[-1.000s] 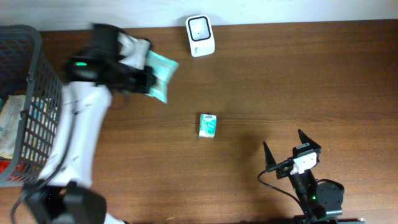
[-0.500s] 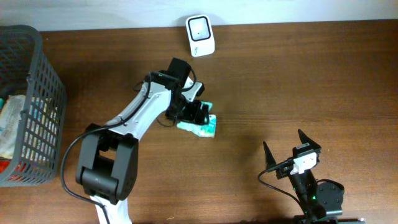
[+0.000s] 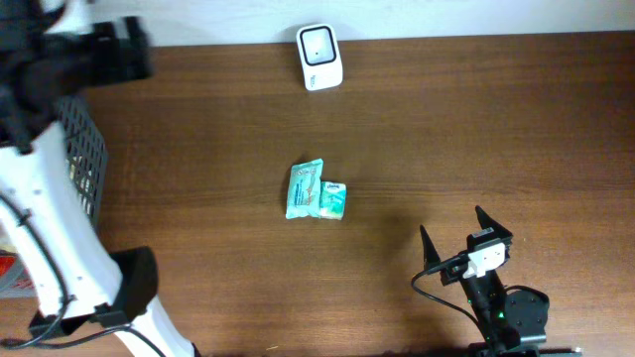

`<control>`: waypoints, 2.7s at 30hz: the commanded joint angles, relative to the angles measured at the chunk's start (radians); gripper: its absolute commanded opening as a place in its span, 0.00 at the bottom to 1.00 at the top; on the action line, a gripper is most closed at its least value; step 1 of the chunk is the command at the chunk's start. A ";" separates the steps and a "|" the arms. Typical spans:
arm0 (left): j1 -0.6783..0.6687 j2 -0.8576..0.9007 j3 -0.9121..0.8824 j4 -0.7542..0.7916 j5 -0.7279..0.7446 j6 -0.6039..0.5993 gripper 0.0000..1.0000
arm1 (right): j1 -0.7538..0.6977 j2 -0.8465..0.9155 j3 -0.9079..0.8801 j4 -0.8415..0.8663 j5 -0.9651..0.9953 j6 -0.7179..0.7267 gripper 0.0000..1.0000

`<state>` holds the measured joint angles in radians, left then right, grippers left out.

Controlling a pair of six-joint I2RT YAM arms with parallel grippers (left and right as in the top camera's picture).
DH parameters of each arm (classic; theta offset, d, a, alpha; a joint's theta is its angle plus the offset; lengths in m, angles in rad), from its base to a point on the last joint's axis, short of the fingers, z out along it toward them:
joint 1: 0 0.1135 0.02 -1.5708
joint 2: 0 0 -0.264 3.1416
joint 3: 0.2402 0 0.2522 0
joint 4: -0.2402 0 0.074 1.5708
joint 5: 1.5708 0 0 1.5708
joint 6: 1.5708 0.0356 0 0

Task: Scan the item barcode
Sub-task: 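Pick a green wet-wipes pack from the basket with the left gripper, place beside tissues, then pick a white printed bag from the basket with the left gripper, place left of wipes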

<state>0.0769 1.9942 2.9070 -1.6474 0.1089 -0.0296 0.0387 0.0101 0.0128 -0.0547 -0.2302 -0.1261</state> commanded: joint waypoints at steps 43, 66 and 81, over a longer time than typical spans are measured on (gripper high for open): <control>0.658 0.101 -1.057 0.743 -0.161 0.519 0.99 | -0.006 -0.006 -0.007 -0.002 -0.005 0.011 0.98; 0.657 0.288 -1.059 0.711 -0.140 0.562 0.00 | -0.006 -0.006 -0.007 -0.002 -0.005 0.011 0.99; 0.651 -0.308 -0.767 0.662 0.375 0.028 0.00 | -0.006 -0.006 -0.007 -0.002 -0.005 0.011 0.98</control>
<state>0.7296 1.8656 2.0975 -0.9825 0.1921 0.1501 0.0387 0.0101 0.0128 -0.0547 -0.2302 -0.1261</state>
